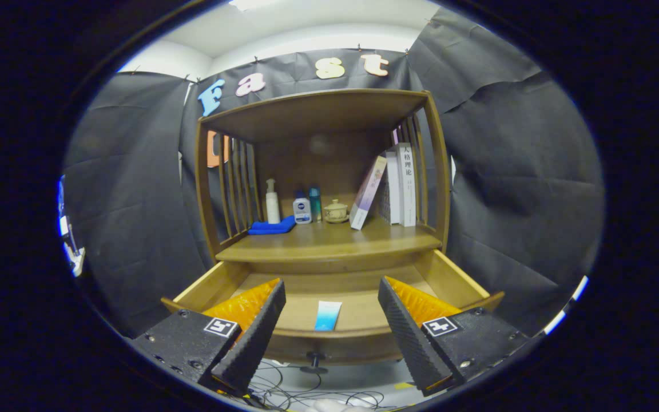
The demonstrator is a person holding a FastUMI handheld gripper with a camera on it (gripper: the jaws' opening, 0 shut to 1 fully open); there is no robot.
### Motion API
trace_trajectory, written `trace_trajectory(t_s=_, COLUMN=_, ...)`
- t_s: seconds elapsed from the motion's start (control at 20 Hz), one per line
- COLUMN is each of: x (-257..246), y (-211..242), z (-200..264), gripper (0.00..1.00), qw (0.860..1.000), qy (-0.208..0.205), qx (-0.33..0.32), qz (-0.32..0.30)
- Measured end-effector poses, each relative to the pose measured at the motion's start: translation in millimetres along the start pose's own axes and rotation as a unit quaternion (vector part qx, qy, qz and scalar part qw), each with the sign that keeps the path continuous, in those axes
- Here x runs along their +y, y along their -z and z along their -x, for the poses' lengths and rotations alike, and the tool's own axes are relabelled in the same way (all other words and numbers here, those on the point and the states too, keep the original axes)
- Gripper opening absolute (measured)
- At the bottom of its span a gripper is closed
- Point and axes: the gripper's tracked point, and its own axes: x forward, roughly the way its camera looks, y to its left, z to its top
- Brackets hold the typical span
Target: Pull open the drawer, take out the items inside it, and place them on the countertop above the cabinet.
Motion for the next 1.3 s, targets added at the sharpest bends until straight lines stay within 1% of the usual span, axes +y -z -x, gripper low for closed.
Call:
trace_trajectory(t_s=0.1, x=1.5, y=-16.4, z=-18.1, gripper=1.0, qw=1.0, qy=0.008, qx=0.022, qz=-0.001)
trace_trajectory(t_s=0.2, x=8.4, y=-30.4, z=-37.0, gripper=1.0, qw=0.999, qy=0.006, qx=0.039, qz=-0.006)
trace_trajectory(t_s=0.3, x=13.8, y=-33.9, z=-58.7, gripper=1.0, qw=0.997, qy=0.007, qx=0.071, qz=-0.005)
trace_trajectory(t_s=0.4, x=14.6, y=-29.1, z=-82.8, gripper=1.0, qw=0.994, qy=0.018, qx=0.109, qz=0.007)
trace_trajectory(t_s=0.5, x=22.7, y=-17.9, z=-99.9, gripper=1.0, qw=0.988, qy=0.015, qx=0.152, qz=0.017)
trace_trajectory(t_s=0.65, x=25.3, y=7.8, z=-124.4, gripper=1.0, qw=0.975, qy=0.025, qx=0.217, qz=0.033)
trace_trajectory(t_s=0.8, x=22.6, y=44.6, z=-143.3, gripper=1.0, qw=0.956, qy=0.034, qx=0.289, qz=0.033)
trace_trajectory(t_s=0.95, x=20.0, y=79.0, z=-150.8, gripper=1.0, qw=0.935, qy=0.04, qx=0.351, qz=0.027)
trace_trajectory(t_s=1.1, x=13.3, y=100.3, z=-153.4, gripper=1.0, qw=0.913, qy=0.047, qx=0.404, qz=0.029)
trace_trajectory(t_s=1.2, x=19.0, y=114.9, z=-148.6, gripper=1.0, qw=0.893, qy=0.036, qx=0.448, qz=0.02)
trace_trajectory(t_s=1.25, x=20.0, y=125.9, z=-145.5, gripper=1.0, qw=0.88, qy=0.035, qx=0.474, qz=0.018)
trace_trajectory(t_s=1.3, x=19.2, y=131.4, z=-142.9, gripper=0.99, qw=0.872, qy=0.036, qx=0.487, qz=0.017)
